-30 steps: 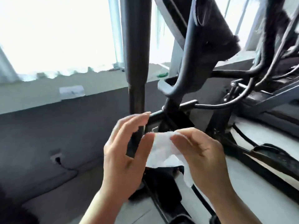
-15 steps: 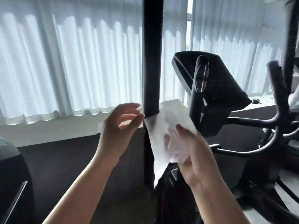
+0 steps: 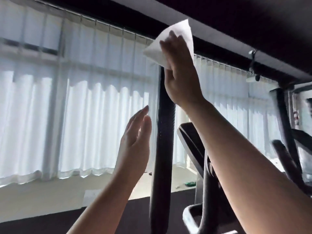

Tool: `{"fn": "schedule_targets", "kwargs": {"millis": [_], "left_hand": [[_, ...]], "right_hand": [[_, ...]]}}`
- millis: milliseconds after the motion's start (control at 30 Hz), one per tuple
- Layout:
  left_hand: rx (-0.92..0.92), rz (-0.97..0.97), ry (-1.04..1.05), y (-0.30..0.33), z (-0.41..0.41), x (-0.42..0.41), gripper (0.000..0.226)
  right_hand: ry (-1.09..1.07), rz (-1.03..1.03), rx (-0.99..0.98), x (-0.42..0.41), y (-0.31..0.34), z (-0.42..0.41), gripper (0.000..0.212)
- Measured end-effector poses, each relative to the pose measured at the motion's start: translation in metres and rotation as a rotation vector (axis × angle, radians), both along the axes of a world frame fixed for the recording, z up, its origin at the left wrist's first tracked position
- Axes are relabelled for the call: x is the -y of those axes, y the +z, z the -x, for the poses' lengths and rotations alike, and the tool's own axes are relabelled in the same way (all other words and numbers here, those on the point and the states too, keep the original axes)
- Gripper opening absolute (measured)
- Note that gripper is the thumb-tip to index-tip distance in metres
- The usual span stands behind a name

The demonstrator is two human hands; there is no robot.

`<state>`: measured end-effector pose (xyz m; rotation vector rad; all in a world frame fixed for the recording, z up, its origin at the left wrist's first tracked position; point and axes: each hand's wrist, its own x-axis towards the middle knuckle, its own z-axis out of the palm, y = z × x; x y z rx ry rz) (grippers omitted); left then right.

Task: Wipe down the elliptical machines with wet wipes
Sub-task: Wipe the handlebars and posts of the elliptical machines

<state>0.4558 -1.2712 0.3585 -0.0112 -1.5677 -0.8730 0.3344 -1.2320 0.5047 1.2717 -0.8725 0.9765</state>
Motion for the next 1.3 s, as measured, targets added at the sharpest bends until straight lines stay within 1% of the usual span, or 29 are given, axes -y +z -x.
{"fn": "schedule_targets", "kwargs": {"millis": [100, 200, 267, 333, 367, 400, 467, 533, 600, 700, 833, 967, 1067, 1133, 1233, 1300], "left_hand": [[0.043, 0.143, 0.036, 0.023, 0.008, 0.001, 0.03], [0.037, 0.153, -0.026, 0.026, 0.013, 0.003, 0.028], [0.028, 0.145, -0.042, 0.025, 0.014, 0.007, 0.032], [0.04, 0.135, -0.078, 0.024, 0.013, 0.01, 0.035], [0.041, 0.129, -0.115, 0.024, 0.012, 0.011, 0.04], [0.037, 0.116, -0.17, 0.024, 0.011, 0.012, 0.046], [0.018, 0.054, -0.325, 0.025, 0.008, 0.015, 0.047], [-0.028, -0.019, -0.416, 0.023, 0.004, 0.02, 0.045], [-0.091, -0.063, -0.39, 0.016, 0.002, 0.025, 0.043], [-0.143, -0.101, -0.332, 0.003, -0.001, 0.029, 0.041], [-0.162, -0.086, -0.328, -0.006, -0.011, 0.03, 0.047], [-0.085, -0.119, -0.364, -0.018, -0.023, 0.028, 0.054], [0.012, -0.151, -0.348, -0.033, -0.031, 0.025, 0.052], [0.066, -0.178, -0.347, -0.04, -0.036, 0.024, 0.058], [0.118, -0.211, -0.342, -0.049, -0.037, 0.02, 0.061], [0.13, -0.245, -0.343, -0.056, -0.035, 0.017, 0.062]], "right_hand": [[-0.046, -0.164, -0.112, -0.008, -0.019, 0.009, 0.034], [-0.048, -0.364, -0.138, -0.026, -0.036, 0.014, 0.039], [-0.105, -0.364, -0.149, -0.038, -0.022, 0.012, 0.041], [-0.191, -0.235, -0.148, -0.043, 0.005, 0.007, 0.036], [-0.232, -0.174, -0.152, -0.044, 0.02, 0.003, 0.033], [-0.287, -0.158, -0.163, -0.043, 0.033, -0.001, 0.034], [-0.44, -0.252, -0.193, -0.04, 0.048, -0.006, 0.037], [-0.497, -0.341, -0.236, -0.035, 0.048, -0.006, 0.048], [-0.501, -0.362, -0.246, -0.035, 0.038, -0.01, 0.051], [-0.524, -0.395, -0.292, -0.036, 0.008, -0.007, 0.044], [-0.536, -0.498, -0.32, -0.032, -0.055, -0.011, 0.032], [-0.61, -0.538, -0.429, -0.034, -0.114, -0.017, 0.025], [-0.54, -0.592, -0.45, -0.039, -0.154, -0.021, 0.018], [-0.497, -0.661, -0.457, -0.041, -0.173, -0.023, 0.021], [-0.542, -0.685, -0.53, -0.046, -0.17, -0.018, 0.022], [-0.572, -0.619, -0.484, -0.048, -0.15, -0.01, 0.028]]}}
